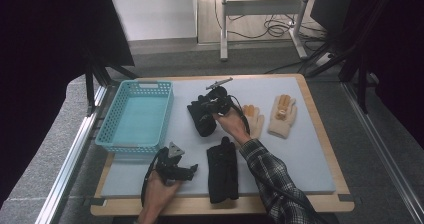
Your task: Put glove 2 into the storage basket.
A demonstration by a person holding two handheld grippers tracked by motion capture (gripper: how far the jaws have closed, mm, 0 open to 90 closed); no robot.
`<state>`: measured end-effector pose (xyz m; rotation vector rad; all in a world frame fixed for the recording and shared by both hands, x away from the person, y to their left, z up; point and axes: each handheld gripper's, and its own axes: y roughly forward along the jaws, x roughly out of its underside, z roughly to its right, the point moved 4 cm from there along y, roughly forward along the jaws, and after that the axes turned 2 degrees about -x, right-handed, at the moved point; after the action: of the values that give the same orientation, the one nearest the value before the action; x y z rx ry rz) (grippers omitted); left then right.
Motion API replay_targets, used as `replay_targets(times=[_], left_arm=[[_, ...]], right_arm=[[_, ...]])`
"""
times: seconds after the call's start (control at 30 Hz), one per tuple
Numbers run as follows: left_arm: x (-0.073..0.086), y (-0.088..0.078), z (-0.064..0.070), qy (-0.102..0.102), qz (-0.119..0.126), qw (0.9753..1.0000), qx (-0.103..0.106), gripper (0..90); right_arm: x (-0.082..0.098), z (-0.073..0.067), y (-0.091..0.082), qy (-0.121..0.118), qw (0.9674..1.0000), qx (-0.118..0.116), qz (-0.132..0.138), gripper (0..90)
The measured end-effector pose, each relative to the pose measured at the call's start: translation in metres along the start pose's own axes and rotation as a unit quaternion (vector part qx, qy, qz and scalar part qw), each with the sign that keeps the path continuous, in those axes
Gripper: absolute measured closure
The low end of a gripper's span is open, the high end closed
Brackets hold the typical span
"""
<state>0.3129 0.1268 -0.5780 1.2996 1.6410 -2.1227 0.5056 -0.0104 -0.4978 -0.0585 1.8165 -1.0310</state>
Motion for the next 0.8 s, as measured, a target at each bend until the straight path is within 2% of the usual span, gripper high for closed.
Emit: replay_targets(times=[0.37, 0.43, 0.53, 0.57, 0.6, 0.63, 0.67, 0.73, 0.8], left_arm=[[0.0, 0.0, 0.0, 0.0, 0.002, 1.0, 0.001, 8.3], [0.0, 0.0, 0.0, 0.0, 0.002, 1.0, 0.0, 8.3], [0.0, 0.0, 0.0, 0.0, 0.001, 1.0, 0.0, 8.3], [0.0, 0.0, 0.0, -0.002, 0.003, 1.0, 0.0, 8.3], [0.0, 0.0, 0.0, -0.003, 0.004, 1.0, 0.0, 8.3], [0.0, 0.0, 0.0, 0.0, 0.001, 1.0, 0.0, 8.3], [0.0, 0.0, 0.0, 0.0, 0.002, 1.0, 0.0, 8.3], [0.0, 0.0, 0.0, -0.001, 0.002, 1.0, 0.001, 8.3], [0.0, 0.0, 0.0, -0.001, 0.002, 1.0, 0.001, 8.3]], right_arm=[[-0.001, -0.013, -0.038, -0.014, 0.9996, -0.004, 0.022, 89.1], [0.003, -0.014, -0.038, -0.018, 0.9997, -0.003, 0.017, 89.0], [0.013, -0.011, -0.027, -0.027, 0.9996, 0.002, -0.001, 88.6], [0.021, -0.009, -0.016, -0.036, 0.9993, 0.005, -0.012, 82.7], [0.021, -0.009, -0.016, -0.036, 0.9993, 0.005, -0.012, 82.7], [0.027, -0.007, -0.005, -0.038, 0.999, 0.013, -0.019, 62.5], [0.027, -0.007, -0.005, -0.038, 0.999, 0.013, -0.019, 62.5], [0.033, -0.003, 0.009, -0.042, 0.9985, 0.024, -0.027, 48.4], [0.038, 0.002, 0.02, -0.035, 0.9983, 0.029, -0.037, 42.1]])
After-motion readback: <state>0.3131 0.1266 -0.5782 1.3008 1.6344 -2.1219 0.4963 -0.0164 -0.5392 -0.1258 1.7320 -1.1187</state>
